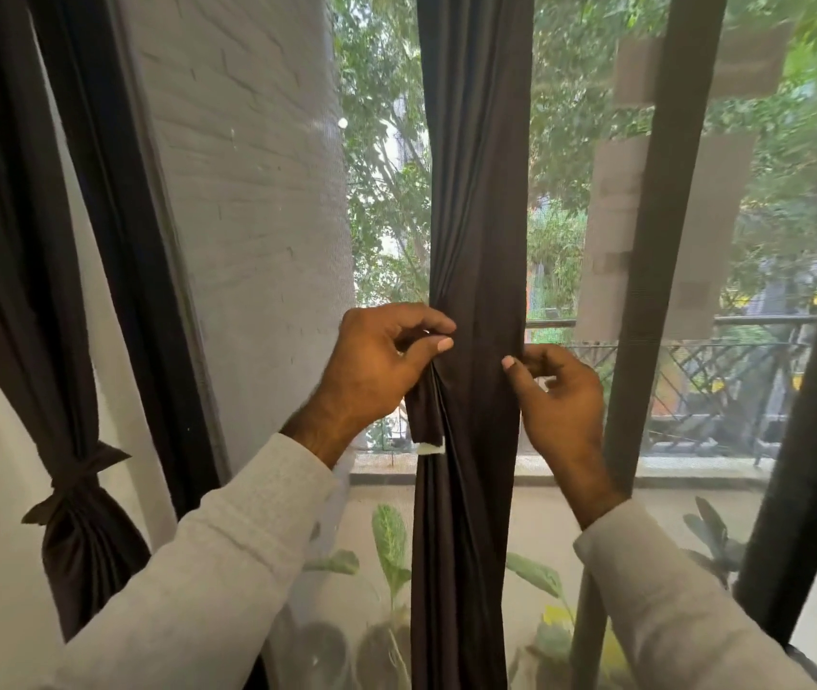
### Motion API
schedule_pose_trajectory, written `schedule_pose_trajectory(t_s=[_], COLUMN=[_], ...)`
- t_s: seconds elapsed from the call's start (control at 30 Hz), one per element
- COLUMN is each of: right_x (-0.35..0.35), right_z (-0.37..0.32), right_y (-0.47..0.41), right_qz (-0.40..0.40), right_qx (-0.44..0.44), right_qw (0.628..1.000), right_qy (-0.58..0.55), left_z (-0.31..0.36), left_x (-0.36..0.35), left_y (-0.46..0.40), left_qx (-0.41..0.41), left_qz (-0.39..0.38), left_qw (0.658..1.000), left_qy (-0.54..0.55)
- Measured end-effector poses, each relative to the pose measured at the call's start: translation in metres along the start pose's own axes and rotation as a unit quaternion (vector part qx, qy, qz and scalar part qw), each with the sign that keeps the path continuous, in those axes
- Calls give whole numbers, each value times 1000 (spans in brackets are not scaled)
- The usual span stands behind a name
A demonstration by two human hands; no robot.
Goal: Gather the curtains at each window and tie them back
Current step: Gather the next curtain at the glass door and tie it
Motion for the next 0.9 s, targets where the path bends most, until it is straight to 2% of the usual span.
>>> schedule_pose_trajectory(t_s=[0.07, 0.13, 0.2, 0.27, 0.33, 0.4, 0.47, 0.5, 0.57, 0.63, 0.67, 0.7, 0.73, 0.8, 0.9], right_x=[-1, -7, -14, -17, -14, -11, -9, -9, -11, -13, -14, -14, -13, -10, -15], right_z=[-4, -6, -7, -9, -9, -7, -3, -2, 2, 10, 14, 17, 18, 16, 10], right_y=[19, 37, 48, 49, 44, 35, 27, 23, 15, 4, 0, -4, -5, 2, 22], right_qz=[40, 24, -20, -54, -109, -175, -177, -136, -41, -41, -50, -45, -28, 17, 20], right_qx=[128, 250, 312, 337, 344, 352, 317, 281, 167, 3, -68, -104, -99, -31, 171], right_qw=[989, 959, 928, 910, 897, 895, 926, 948, 984, 999, 993, 987, 990, 999, 984], right_qy=[60, 132, 202, 238, 253, 212, 104, 59, 40, -25, -83, -111, -95, -19, 57], left_z=[-1, 0, 7, 13, 14, 8, 2, 0, -3, -4, -5, -6, -7, -11, -14], left_x=[-1, -5, -9, -11, -10, -8, -5, -4, -2, -2, -2, -2, -2, -4, -8], left_y=[0, 0, 2, 2, 1, -3, -7, -8, -9, -7, -6, -5, -4, -2, -2], left_qx=[-5, -11, -30, -38, -18, -8, -6, -3, -5, -13, -19, -24, -26, -20, -3], left_qz=[19, 32, 36, 26, 8, 0, -6, -10, -16, -19, -18, -16, -12, 6, 33], left_qw=[999, 998, 997, 998, 1000, 999, 999, 1000, 1000, 1000, 1000, 1000, 1000, 1000, 998], left_qy=[-37, -59, -63, -37, -13, -33, -32, -19, -2, -5, -7, -6, -4, -9, -55])
Point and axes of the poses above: each hand's wrist, its own y-axis away from the middle knuckle, its own x-axis out of the back of the hand, z = x × y, the point moved 1 cm from there along -y, towards the middle knuckle, and after that the axes turned 10 degrees about -y, right-handed, at the moved point
